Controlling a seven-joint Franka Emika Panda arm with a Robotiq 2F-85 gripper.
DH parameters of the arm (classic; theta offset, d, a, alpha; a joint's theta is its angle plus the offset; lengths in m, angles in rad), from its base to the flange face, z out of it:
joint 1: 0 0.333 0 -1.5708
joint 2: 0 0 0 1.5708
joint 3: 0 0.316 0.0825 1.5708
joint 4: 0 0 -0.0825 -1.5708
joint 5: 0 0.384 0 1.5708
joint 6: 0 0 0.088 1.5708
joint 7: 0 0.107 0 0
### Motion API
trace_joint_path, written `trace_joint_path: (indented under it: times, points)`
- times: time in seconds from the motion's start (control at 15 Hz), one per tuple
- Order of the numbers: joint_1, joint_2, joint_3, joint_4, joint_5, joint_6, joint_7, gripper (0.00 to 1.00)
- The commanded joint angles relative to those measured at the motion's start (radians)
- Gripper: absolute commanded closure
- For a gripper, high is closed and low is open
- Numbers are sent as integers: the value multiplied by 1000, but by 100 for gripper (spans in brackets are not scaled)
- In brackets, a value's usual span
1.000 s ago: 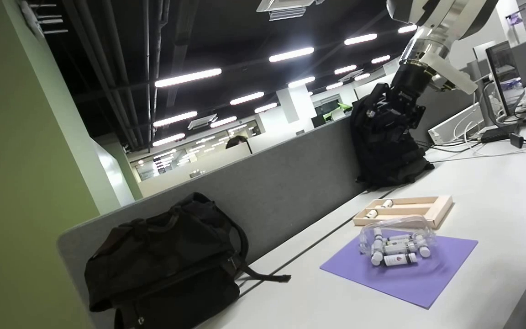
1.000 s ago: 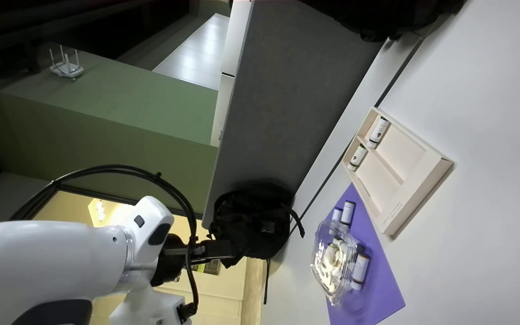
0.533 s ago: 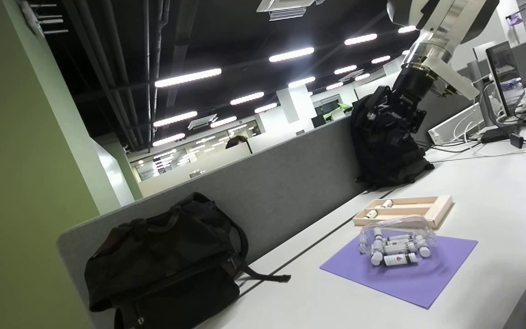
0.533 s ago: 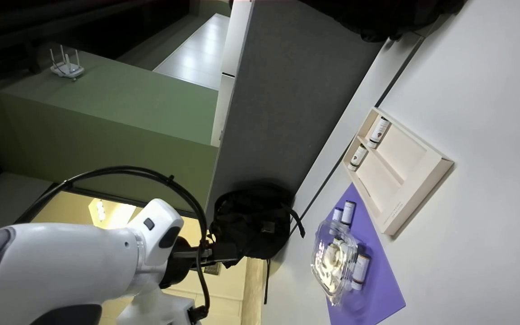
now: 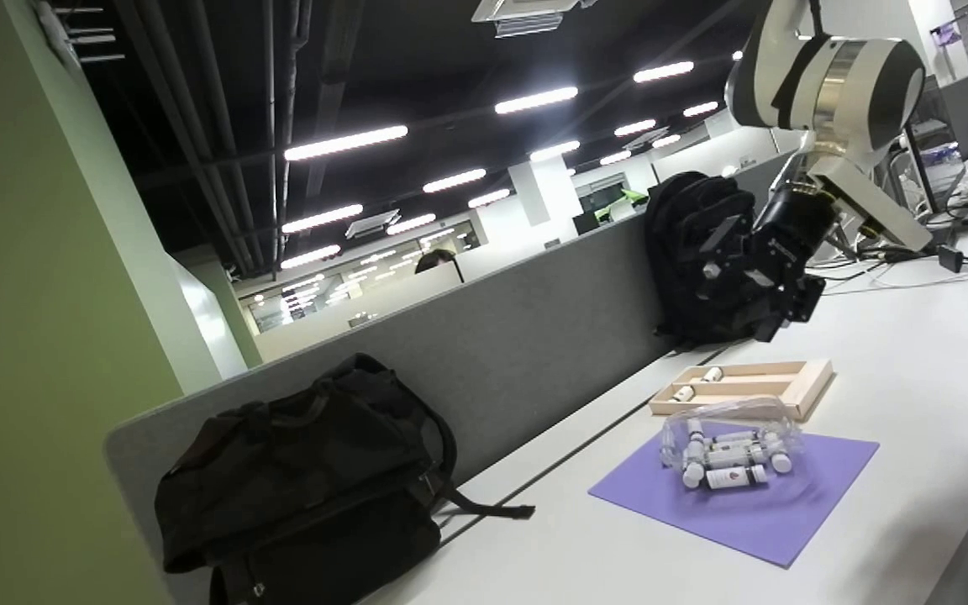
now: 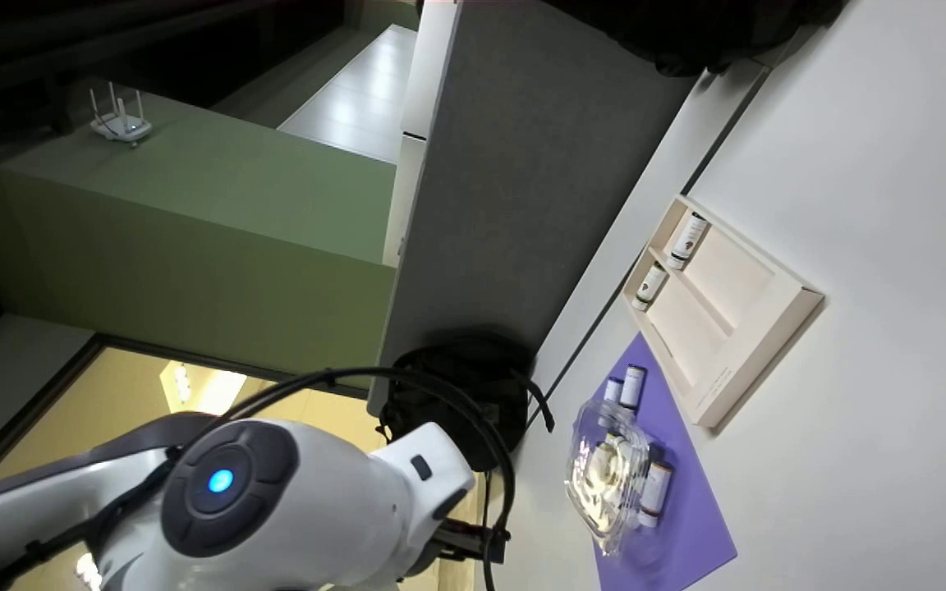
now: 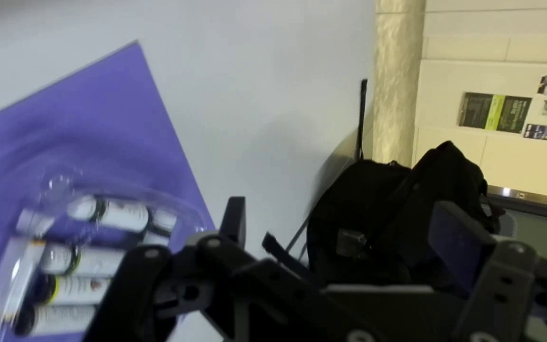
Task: Uncover the clear container and put one of the bottles from the table inside it
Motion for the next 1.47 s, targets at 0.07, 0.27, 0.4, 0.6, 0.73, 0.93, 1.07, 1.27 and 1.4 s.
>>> trace_joint_path:
  times: [0.07, 0.27, 0.4, 0.6, 0.73, 0.93, 1.07, 1.27, 1.4]
  points:
    - [-261, 241, 249, 61, 14, -225, 9, 0]
    - [-342, 227, 332, 35, 19, -209, -7, 0]
    - [-346, 250, 337, 47, 18, -215, -8, 0]
    - [-358, 272, 350, 60, 16, -223, -14, 0]
    - [-402, 299, 386, 70, 7, -236, -3, 0]
    - [-451, 316, 412, 76, 9, -226, -1, 0]
    - [-473, 328, 420, 83, 15, -220, -2, 0]
    - [-490, 338, 430, 96, 36, -151, -3, 0]
    - [-491, 351, 438, 109, 61, -88, 4, 0]
